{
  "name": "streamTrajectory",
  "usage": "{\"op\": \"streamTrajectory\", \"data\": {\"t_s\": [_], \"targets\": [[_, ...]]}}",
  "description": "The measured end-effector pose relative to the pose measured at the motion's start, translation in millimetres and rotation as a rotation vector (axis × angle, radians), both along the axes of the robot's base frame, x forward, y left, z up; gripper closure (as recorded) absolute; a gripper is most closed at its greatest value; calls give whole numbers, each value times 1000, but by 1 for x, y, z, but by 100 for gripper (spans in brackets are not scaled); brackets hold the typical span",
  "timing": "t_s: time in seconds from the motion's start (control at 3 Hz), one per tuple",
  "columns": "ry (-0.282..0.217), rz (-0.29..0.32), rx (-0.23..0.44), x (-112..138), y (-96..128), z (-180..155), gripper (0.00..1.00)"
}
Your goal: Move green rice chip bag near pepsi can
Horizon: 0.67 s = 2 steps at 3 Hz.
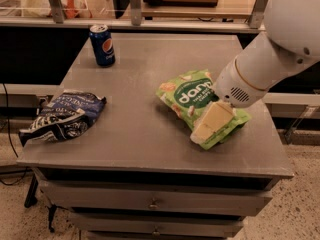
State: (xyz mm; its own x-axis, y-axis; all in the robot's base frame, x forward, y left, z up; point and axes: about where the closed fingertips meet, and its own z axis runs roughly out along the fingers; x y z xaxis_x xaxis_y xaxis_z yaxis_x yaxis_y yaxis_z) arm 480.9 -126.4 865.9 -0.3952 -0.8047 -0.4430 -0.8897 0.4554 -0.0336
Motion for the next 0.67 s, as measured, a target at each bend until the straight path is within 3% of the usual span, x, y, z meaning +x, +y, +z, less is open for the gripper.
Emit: {"op": "streamTrajectory", "data": {"t_s": [0.67], "targets": [[11, -28, -28, 15, 1, -11, 63]]}}
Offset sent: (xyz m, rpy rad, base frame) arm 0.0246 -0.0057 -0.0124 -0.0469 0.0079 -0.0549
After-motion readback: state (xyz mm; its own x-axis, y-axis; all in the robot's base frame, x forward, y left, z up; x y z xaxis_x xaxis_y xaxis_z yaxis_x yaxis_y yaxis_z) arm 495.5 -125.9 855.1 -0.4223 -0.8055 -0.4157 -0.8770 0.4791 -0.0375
